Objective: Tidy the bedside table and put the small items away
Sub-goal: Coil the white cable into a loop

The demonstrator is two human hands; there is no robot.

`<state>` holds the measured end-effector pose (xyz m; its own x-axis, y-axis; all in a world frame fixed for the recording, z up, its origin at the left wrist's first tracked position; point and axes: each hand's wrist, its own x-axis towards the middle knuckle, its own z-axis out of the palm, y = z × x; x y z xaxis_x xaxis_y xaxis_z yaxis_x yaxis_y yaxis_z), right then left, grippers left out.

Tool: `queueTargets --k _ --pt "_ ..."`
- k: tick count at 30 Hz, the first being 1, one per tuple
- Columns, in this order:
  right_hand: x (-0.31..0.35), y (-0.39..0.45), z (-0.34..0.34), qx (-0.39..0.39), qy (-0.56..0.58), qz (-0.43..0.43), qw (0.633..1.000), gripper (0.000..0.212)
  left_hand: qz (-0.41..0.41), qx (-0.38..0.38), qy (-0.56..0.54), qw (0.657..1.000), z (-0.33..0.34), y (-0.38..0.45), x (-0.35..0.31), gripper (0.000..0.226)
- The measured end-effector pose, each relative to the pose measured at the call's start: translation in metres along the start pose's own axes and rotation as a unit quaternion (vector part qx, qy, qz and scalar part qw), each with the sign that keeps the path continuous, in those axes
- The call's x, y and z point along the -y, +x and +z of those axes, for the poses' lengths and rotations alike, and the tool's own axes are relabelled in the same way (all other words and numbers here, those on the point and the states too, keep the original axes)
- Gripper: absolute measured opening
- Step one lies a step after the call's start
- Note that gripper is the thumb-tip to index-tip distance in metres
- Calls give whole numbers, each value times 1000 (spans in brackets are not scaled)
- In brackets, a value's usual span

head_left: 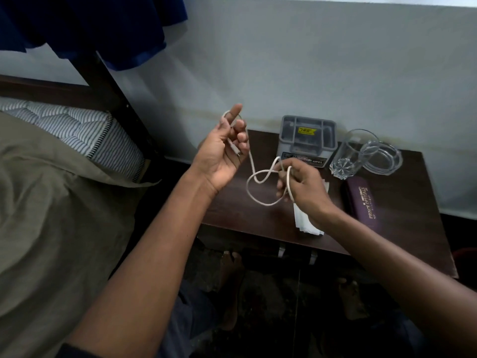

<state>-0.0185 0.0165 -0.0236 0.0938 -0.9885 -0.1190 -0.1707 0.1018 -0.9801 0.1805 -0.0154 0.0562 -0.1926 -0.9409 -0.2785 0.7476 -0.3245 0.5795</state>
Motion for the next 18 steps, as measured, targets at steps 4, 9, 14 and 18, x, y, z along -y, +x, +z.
queueTargets --k 4,9,14,18 --pt "3 -6 6 137 22 -36 990 17 90 -67 227 967 -2 9 17 45" --pt "12 -3 0 150 120 -58 980 11 157 8 712 684 -20 12 26 40" --pt "16 6 -15 18 192 -62 979 18 -96 85 636 761 -27 5 14 44" --pt "13 6 -19 -48 190 -53 979 19 -134 115 614 769 -31 4 0 57"
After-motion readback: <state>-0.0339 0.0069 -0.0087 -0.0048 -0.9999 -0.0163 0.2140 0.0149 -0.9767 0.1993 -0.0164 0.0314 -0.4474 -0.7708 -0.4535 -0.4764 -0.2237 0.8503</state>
